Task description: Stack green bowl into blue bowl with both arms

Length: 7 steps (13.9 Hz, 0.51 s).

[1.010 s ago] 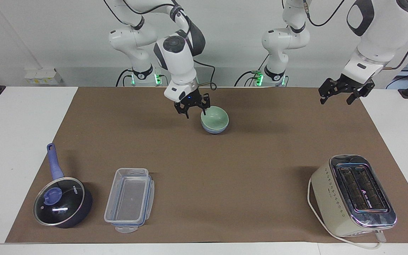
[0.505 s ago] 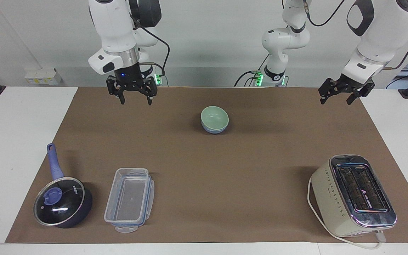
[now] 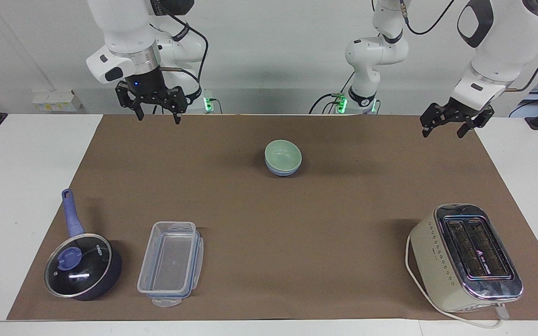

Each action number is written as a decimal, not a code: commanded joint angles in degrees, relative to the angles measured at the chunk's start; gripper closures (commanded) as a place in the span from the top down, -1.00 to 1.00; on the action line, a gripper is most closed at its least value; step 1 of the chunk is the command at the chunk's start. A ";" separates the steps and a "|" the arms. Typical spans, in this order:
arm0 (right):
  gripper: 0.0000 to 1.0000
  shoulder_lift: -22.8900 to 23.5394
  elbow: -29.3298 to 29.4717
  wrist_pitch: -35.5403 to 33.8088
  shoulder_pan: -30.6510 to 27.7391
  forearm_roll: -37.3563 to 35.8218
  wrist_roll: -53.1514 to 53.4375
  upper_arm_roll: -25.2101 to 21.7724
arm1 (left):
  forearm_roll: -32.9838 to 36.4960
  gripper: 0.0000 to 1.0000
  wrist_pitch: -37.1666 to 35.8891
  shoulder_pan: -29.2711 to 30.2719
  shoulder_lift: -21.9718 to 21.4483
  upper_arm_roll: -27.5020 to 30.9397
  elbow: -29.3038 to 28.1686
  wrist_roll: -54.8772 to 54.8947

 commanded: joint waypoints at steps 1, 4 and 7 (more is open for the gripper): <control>1.00 -3.30 -4.84 2.81 -1.68 1.71 -0.16 0.68 | 0.91 1.00 -0.51 0.53 -0.30 -0.30 -0.17 0.23; 1.00 -3.30 -4.84 2.90 -1.68 1.71 0.10 0.68 | 0.91 1.00 -0.51 0.53 -0.39 -0.39 -0.17 0.23; 1.00 -3.30 -4.93 3.60 -1.68 1.71 0.10 0.68 | 0.91 1.00 -0.51 0.53 -0.30 -0.39 -0.17 0.23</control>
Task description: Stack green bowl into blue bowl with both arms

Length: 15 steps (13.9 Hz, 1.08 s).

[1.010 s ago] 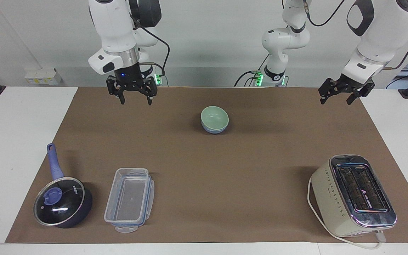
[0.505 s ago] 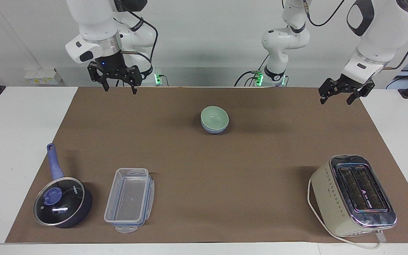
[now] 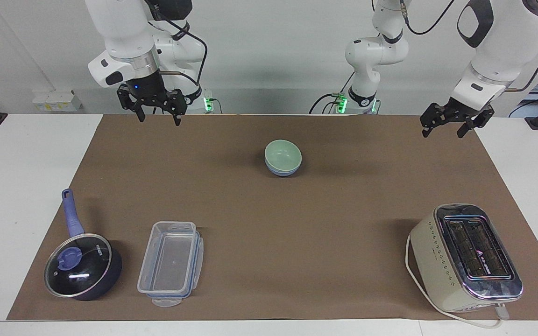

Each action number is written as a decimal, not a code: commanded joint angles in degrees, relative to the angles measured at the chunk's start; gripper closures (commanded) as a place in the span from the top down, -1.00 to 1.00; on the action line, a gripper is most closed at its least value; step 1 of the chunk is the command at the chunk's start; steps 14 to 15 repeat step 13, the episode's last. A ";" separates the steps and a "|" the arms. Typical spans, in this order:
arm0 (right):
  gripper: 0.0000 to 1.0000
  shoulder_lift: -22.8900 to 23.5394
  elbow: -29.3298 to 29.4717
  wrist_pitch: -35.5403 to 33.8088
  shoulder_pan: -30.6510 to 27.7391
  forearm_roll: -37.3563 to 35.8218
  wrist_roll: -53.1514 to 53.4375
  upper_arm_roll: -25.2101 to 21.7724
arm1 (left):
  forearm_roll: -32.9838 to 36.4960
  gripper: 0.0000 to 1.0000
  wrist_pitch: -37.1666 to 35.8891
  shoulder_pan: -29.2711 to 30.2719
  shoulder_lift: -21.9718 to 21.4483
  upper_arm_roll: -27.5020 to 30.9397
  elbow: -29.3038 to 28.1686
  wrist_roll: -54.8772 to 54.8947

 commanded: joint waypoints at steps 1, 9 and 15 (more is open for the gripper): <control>1.00 -1.39 -1.98 1.75 -1.26 1.15 0.27 0.68 | 0.90 1.00 -0.51 0.53 -0.30 -0.30 -0.17 0.23; 1.00 -1.04 -1.27 1.75 -1.26 1.15 0.10 0.68 | 0.90 1.00 -0.51 0.53 -0.39 -0.30 -0.17 0.23; 1.00 -1.04 -1.27 1.75 -1.26 1.15 0.10 0.77 | 0.90 1.00 -0.51 0.53 -0.30 -0.30 -0.17 0.23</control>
